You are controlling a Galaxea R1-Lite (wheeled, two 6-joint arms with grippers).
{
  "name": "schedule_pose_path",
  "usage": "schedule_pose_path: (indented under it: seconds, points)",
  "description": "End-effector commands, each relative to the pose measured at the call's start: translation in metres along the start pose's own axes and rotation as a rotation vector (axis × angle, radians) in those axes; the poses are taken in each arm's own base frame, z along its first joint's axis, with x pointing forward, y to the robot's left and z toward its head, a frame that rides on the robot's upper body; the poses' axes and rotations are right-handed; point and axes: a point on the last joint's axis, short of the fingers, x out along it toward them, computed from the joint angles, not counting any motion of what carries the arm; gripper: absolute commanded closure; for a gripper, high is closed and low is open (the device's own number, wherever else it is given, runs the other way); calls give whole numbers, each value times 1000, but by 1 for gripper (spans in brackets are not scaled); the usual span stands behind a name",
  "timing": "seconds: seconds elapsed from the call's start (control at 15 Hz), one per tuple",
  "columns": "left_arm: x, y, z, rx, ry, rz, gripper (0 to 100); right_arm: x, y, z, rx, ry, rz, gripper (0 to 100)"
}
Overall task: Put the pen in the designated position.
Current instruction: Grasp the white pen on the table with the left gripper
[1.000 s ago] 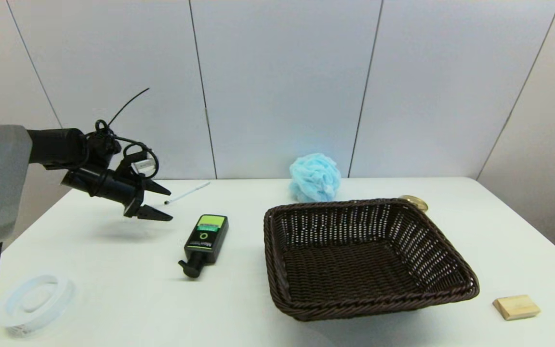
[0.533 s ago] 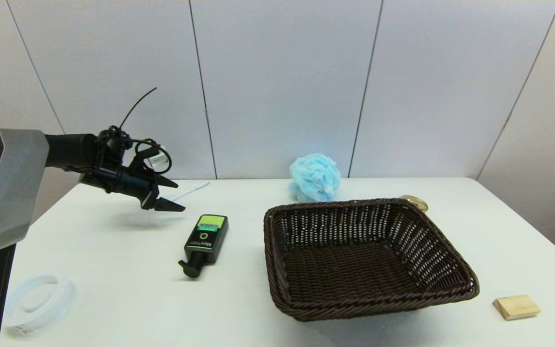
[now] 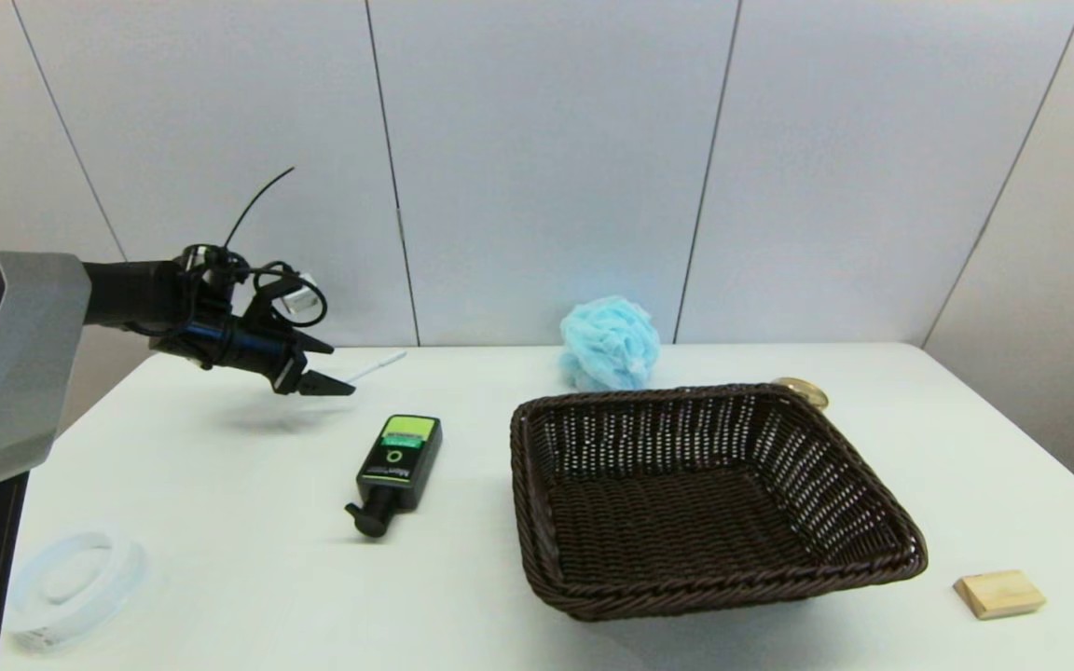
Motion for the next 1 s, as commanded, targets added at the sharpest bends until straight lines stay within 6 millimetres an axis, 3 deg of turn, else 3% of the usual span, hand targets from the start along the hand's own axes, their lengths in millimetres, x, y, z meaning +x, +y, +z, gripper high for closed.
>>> schedule_pose_path:
  seconds: [0.07,0.47,1.0]
  points:
    - [2,0,-3,-41,-1,-15,0,0,0,0,0,1,2,0]
    - [1,4,-11,-95,-9,-23,0,0,0,0,0,1,2,0]
    - [18,5,-28,-128,3,-60,0,0,0,0,0,1,2,0]
